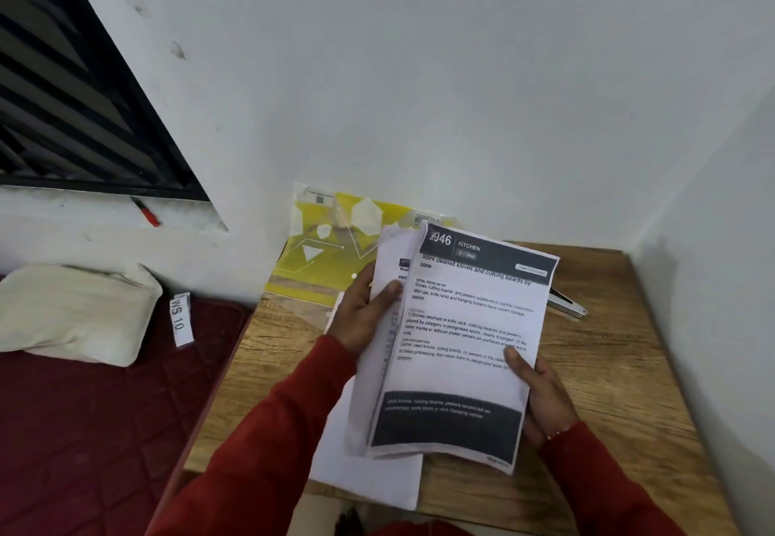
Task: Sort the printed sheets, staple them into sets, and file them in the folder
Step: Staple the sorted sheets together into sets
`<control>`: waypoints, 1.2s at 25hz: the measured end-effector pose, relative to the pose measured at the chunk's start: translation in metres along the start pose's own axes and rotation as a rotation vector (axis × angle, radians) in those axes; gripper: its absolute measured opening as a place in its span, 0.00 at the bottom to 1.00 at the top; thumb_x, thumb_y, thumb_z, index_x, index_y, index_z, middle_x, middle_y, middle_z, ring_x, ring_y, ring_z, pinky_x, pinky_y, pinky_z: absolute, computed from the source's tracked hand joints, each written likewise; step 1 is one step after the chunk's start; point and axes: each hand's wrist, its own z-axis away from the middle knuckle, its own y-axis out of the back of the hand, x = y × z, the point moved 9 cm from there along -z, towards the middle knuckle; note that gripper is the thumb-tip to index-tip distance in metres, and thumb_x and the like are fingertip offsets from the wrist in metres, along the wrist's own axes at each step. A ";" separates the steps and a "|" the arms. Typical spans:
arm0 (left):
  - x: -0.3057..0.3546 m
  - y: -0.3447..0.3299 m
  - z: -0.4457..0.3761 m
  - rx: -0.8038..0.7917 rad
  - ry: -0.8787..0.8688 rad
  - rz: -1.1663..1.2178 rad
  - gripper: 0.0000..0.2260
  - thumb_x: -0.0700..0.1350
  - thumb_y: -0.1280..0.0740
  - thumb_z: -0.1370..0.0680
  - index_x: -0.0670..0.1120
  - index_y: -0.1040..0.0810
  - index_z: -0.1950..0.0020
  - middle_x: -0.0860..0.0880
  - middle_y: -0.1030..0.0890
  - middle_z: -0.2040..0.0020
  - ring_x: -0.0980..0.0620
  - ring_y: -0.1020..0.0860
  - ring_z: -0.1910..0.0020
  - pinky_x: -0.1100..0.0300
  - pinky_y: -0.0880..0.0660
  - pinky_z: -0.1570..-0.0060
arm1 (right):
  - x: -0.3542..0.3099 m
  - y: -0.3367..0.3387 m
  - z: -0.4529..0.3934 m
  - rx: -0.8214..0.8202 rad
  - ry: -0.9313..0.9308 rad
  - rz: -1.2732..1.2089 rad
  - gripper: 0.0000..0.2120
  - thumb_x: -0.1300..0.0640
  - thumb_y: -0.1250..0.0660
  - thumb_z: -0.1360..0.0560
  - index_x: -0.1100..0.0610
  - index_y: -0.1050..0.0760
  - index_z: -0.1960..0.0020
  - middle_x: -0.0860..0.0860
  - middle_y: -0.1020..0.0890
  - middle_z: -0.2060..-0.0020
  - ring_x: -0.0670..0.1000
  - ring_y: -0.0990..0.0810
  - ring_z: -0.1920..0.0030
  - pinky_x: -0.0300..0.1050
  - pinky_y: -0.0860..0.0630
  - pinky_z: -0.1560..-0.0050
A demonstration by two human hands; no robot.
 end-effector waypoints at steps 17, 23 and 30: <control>-0.006 -0.066 0.038 0.086 -0.254 -0.169 0.11 0.49 0.34 0.22 0.57 0.30 0.42 0.57 0.20 0.50 0.61 0.21 0.50 0.65 0.22 0.56 | -0.075 0.013 0.039 0.110 0.475 0.426 0.15 0.69 0.33 0.26 0.58 0.25 0.41 0.44 0.15 0.52 0.45 0.17 0.49 0.33 0.22 0.55; -0.030 -0.006 0.017 0.225 -0.134 -0.523 0.17 0.58 0.42 0.21 0.50 0.27 0.39 0.52 0.21 0.45 0.53 0.22 0.45 0.66 0.27 0.47 | -0.083 0.017 0.021 0.161 0.446 0.399 0.10 0.64 0.31 0.25 0.53 0.20 0.47 0.43 0.14 0.55 0.46 0.15 0.54 0.34 0.21 0.60; -0.128 0.144 0.057 0.404 0.590 -1.154 0.28 0.53 0.31 0.26 0.49 0.38 0.30 0.39 0.33 0.32 0.37 0.37 0.32 0.41 0.40 0.33 | -0.035 0.045 0.013 0.213 0.256 0.305 0.29 0.48 0.19 0.42 0.59 0.20 0.45 0.53 0.14 0.53 0.58 0.15 0.51 0.42 0.19 0.62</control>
